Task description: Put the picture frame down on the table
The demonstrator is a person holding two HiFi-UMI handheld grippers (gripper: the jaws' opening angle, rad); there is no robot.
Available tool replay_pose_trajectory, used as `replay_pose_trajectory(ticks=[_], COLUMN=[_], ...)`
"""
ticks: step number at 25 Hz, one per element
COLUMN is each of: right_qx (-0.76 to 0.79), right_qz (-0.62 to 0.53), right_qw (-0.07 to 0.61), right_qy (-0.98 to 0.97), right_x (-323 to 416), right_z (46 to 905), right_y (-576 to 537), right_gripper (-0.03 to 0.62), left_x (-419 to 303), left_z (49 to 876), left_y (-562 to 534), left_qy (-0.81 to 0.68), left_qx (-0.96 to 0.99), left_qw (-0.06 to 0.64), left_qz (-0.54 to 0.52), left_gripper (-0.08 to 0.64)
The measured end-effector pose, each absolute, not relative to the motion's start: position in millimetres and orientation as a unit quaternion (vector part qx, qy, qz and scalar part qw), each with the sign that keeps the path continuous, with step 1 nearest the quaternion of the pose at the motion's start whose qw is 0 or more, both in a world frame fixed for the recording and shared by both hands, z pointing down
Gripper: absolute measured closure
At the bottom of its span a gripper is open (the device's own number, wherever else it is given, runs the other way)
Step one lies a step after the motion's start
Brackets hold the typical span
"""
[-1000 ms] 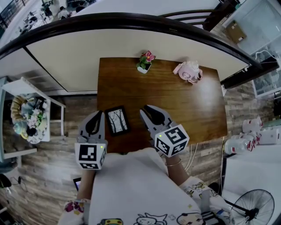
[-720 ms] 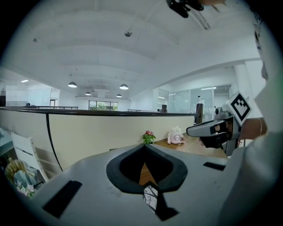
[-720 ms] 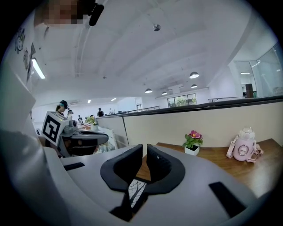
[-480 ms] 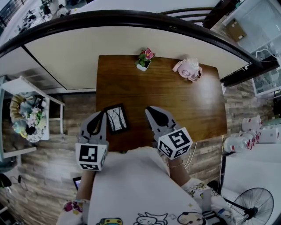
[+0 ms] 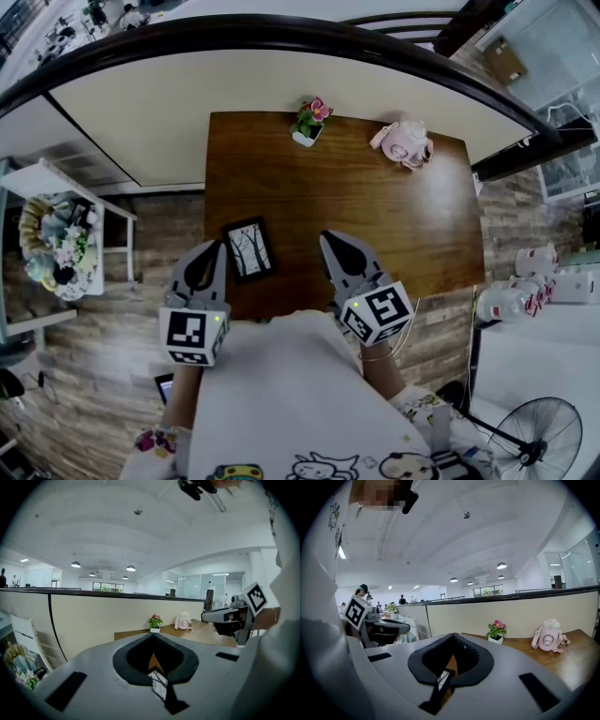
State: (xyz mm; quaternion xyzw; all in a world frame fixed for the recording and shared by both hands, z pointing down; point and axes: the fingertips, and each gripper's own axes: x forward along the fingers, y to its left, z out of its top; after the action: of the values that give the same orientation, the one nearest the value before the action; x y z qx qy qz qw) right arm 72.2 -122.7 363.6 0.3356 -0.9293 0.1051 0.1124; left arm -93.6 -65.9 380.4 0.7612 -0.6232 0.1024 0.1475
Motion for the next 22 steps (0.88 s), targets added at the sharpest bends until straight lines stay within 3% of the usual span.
replay_pose_trajectory(ticks=[22], right_qx=[0.343], right_qz=[0.113], right_qw=[0.116], right_qy=[-0.925], right_x=[72.1], right_z=[371.6], right_y=[-123.4], right_gripper=[0.592], left_x=[-101.0], left_z=[388.0], left_y=[-64.3], left_qy=[-0.627], left_qx=[0.756], left_qw=[0.156], left_qz=[0.106], left_gripper=[0.557])
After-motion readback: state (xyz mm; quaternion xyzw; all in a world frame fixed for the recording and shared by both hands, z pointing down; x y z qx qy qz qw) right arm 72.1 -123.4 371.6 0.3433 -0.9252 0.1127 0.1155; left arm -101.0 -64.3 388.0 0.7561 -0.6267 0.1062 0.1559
